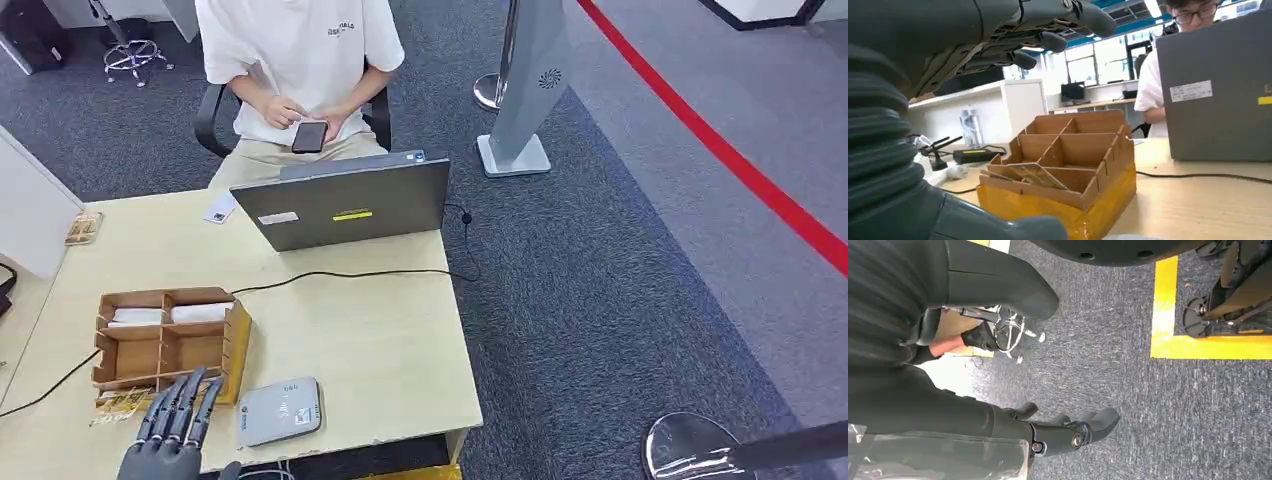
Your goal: Pass the card to the sensor for recognition and then transmit it.
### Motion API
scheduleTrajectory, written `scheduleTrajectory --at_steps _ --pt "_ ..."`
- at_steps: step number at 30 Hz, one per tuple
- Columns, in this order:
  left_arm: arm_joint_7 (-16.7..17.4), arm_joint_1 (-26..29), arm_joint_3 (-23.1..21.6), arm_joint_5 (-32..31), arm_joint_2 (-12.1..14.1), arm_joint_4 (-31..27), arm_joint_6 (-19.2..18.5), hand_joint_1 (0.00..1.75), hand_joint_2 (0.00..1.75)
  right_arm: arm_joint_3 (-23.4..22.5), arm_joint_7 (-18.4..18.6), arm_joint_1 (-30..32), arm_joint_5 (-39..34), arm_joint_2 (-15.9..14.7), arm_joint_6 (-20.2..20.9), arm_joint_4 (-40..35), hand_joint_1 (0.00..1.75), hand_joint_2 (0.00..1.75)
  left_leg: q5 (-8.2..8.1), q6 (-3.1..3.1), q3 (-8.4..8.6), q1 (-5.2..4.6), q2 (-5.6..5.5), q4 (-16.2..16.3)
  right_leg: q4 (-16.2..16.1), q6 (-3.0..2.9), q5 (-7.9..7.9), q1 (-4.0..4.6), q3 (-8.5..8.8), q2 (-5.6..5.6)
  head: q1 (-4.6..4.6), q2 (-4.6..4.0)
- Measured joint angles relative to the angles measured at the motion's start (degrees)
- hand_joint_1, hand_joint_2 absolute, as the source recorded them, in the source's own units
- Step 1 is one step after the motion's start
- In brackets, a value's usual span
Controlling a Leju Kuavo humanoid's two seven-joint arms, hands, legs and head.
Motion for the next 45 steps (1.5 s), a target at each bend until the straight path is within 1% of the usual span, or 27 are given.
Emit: scheduleTrajectory --at_steps 12,17,22,27,34,39,42,45 --pt "-0.04 0.61 3.76 0.37 -0.42 2.73 -0.2 0.0 1.75 -0.42 0.7 0.01 0.0 0.0 0.11 0.0 0.0 1.75 0.0 0.0 0.0 0.0 -0.01 0.0 0.0 0.0 0.0 0.0 0.01 -0.01 0.0 0.0" --pt "-0.7 1.1 6.65 0.48 -1.47 4.31 -0.24 0.0 1.75 -0.48 0.68 0.02 0.0 0.0 0.24 0.0 0.0 1.75 0.0 0.0 0.0 0.0 -0.01 0.0 0.0 0.0 0.0 0.0 0.0 -0.01 0.0 0.0" --pt "-1.18 1.49 8.59 -0.15 -2.45 5.57 -0.24 0.0 1.75 -0.52 0.68 0.02 0.04 0.0 0.48 -0.02 0.0 1.75 0.0 0.0 0.0 0.0 -0.01 0.0 0.0 0.0 0.0 0.0 0.01 -0.02 0.0 0.0" --pt "-4.11 2.15 13.0 -0.55 -4.39 6.53 -0.35 0.0 1.75 -0.61 0.68 0.02 0.09 -0.02 0.63 0.0 0.0 1.75 0.0 0.0 0.0 0.0 -0.01 0.0 0.0 0.0 0.0 0.0 0.01 -0.02 0.0 0.0" --pt "-5.46 2.52 16.45 -0.37 -6.47 7.3 -0.7 0.0 1.75 -0.66 0.79 0.02 0.24 0.0 0.63 -0.02 0.0 1.75 0.0 0.0 0.0 0.0 -0.01 0.0 0.0 0.0 0.0 0.0 0.02 -0.02 0.02 0.0" --pt "-8.9 2.59 21.16 -0.46 -8.99 7.43 -0.87 0.0 1.75 -0.92 1.01 0.02 0.85 -0.02 0.55 -0.02 0.0 1.75 0.0 0.0 0.0 0.0 -0.01 0.0 0.0 0.0 0.0 0.0 0.02 -0.02 0.0 0.0" --pt "-10.78 2.49 24.07 -1.53 -10.56 7.85 -1.01 0.0 1.75 -0.96 1.03 0.03 0.94 -0.02 0.57 -0.02 0.0 1.75 0.0 0.0 0.01 0.0 -0.02 0.0 0.0 0.0 0.0 0.0 0.01 -0.02 0.0 0.0" --pt "-12.09 2.03 25.35 -2.45 -11.91 8.33 -0.96 0.0 1.75 -0.98 0.92 0.02 1.42 -0.02 0.94 -0.02 0.0 1.75 0.0 0.0 0.01 0.0 -0.02 0.0 0.0 0.0 0.0 0.0 0.01 -0.02 0.0 0.0"
